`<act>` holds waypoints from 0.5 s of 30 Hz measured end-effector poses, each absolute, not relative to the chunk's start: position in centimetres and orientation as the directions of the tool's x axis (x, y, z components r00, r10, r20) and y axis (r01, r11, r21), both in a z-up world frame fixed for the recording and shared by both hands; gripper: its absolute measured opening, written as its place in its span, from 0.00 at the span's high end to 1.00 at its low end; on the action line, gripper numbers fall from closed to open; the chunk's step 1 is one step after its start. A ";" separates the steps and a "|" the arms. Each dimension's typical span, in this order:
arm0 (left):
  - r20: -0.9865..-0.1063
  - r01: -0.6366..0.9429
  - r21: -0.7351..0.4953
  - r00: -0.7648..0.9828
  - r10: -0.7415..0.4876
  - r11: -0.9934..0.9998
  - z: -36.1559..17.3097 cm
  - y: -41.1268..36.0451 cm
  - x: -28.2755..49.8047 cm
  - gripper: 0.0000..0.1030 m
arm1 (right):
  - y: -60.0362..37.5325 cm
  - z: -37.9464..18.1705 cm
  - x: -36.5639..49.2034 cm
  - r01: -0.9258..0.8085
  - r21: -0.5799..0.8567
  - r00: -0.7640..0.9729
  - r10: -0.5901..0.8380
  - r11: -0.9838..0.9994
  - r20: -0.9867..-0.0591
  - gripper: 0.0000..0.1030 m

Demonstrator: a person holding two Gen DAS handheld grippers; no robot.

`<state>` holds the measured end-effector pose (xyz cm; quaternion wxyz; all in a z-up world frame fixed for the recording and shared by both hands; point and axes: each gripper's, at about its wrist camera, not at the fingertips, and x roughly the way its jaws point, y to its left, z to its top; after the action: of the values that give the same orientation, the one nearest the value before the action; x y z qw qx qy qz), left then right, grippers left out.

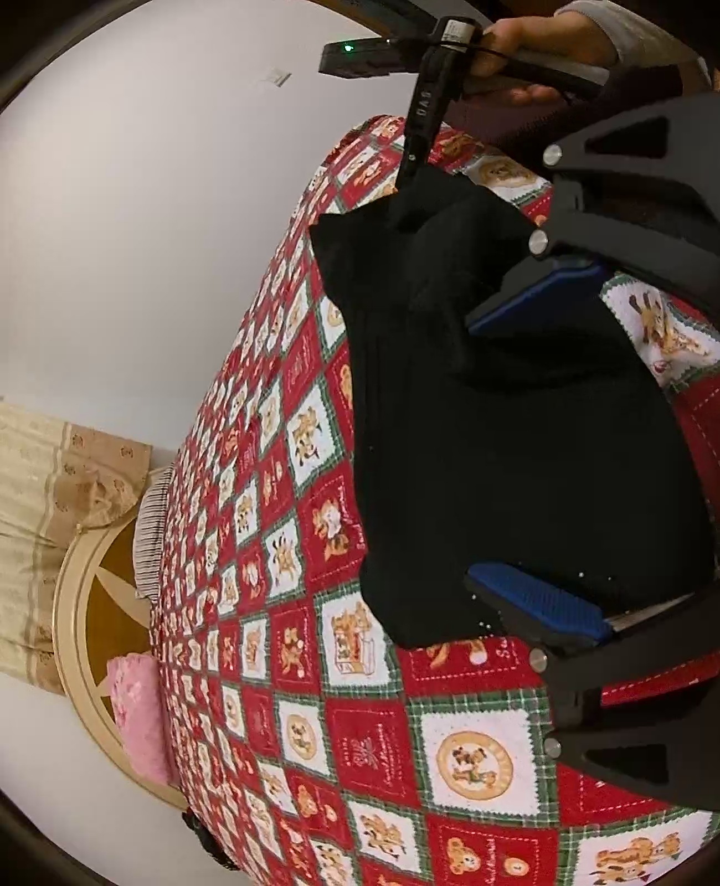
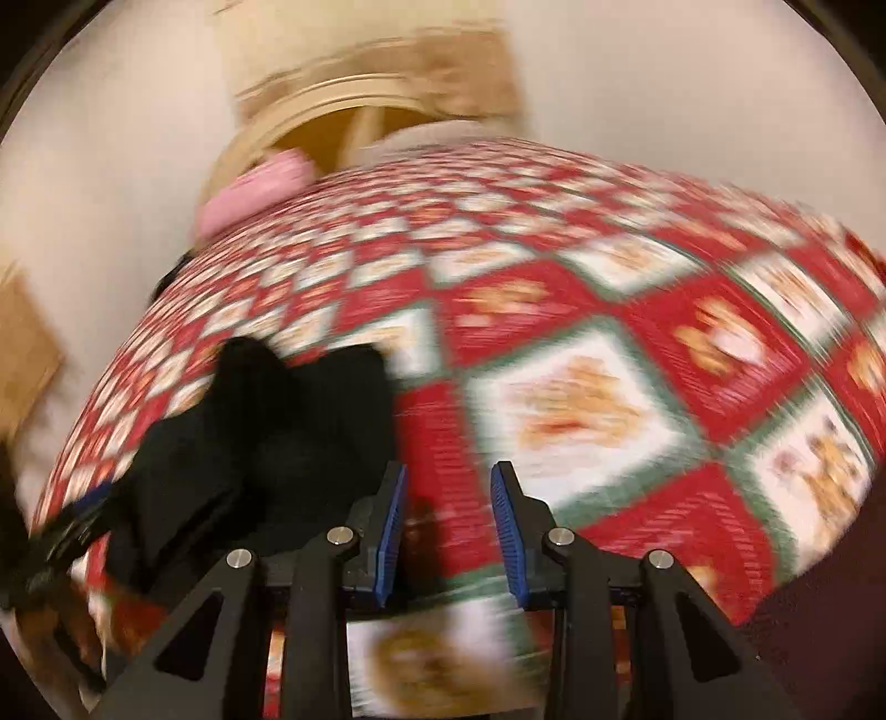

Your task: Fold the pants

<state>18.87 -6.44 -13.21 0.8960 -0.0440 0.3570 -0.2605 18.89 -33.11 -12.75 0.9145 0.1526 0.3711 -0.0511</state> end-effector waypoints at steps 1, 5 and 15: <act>-0.617 0.436 -0.263 0.610 -0.497 0.861 -13.2 -6.4 18.8 0.17 | -33.9 -12.7 18.6 0.213 0.289 0.730 0.045 0.933 -0.682 0.68; -0.611 0.432 -0.255 0.622 -0.491 0.865 -13.1 -6.2 18.5 0.17 | -32.8 -10.7 16.8 0.120 0.378 0.781 0.148 0.918 -0.607 0.58; -0.612 0.391 -0.258 0.641 -0.463 0.883 -13.7 -5.0 19.0 0.17 | -24.5 -12.4 19.3 -0.082 0.443 0.655 0.384 0.893 -0.651 0.29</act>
<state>19.00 -4.96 -13.70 0.9045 -0.0511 0.3514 -0.2362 19.26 -24.52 -12.39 0.8892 0.1913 0.3944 0.1310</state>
